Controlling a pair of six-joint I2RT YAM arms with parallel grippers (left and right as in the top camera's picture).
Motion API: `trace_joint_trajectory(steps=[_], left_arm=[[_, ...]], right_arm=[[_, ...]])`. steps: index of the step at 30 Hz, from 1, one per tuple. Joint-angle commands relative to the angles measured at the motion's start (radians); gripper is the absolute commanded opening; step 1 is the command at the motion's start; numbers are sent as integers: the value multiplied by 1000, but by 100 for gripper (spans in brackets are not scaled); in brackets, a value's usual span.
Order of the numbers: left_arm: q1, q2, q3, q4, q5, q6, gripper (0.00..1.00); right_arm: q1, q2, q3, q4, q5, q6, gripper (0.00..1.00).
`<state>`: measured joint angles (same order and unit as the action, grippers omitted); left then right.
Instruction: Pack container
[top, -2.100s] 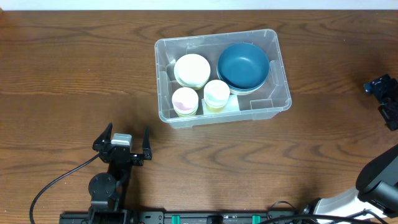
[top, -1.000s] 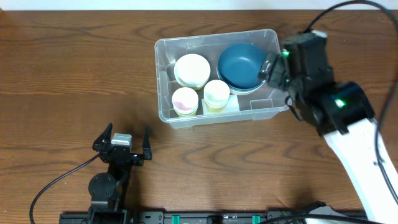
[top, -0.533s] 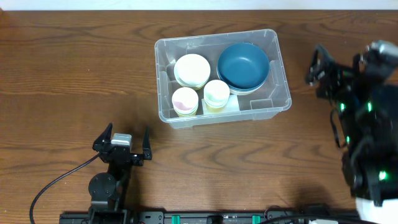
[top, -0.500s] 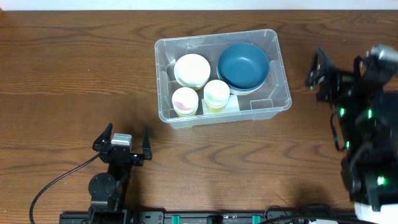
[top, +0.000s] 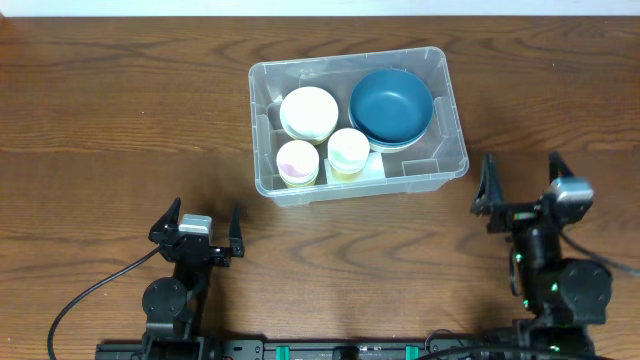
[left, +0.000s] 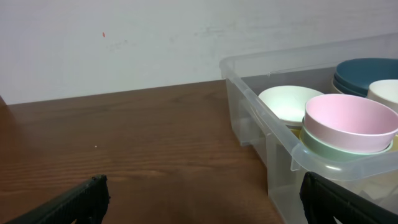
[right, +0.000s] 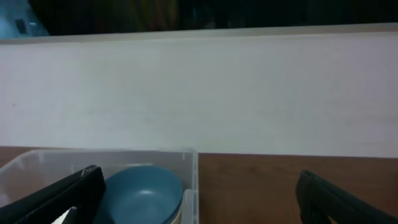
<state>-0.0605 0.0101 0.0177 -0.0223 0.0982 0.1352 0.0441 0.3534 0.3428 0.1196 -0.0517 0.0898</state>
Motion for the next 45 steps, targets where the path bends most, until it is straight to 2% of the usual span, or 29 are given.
trace_joint_trajectory(steps=[1, 9, 18, 30, 45], left_arm=[[5, -6, -14, -39, 18, 3, 98], [5, -6, -14, -39, 18, 3, 98], [5, -6, -14, -39, 18, 3, 98], [5, -6, -14, -39, 18, 3, 98], [5, -6, -14, -39, 18, 3, 98]], right_arm=[[-11, -83, -87, 42, -21, -24, 99], [-46, -232, -255, 86, -43, -25, 99], [-46, -332, -338, 53, -61, -25, 99], [-43, -349, -338, -183, -88, -28, 99], [-43, -349, -337, -182, -87, -46, 99]])
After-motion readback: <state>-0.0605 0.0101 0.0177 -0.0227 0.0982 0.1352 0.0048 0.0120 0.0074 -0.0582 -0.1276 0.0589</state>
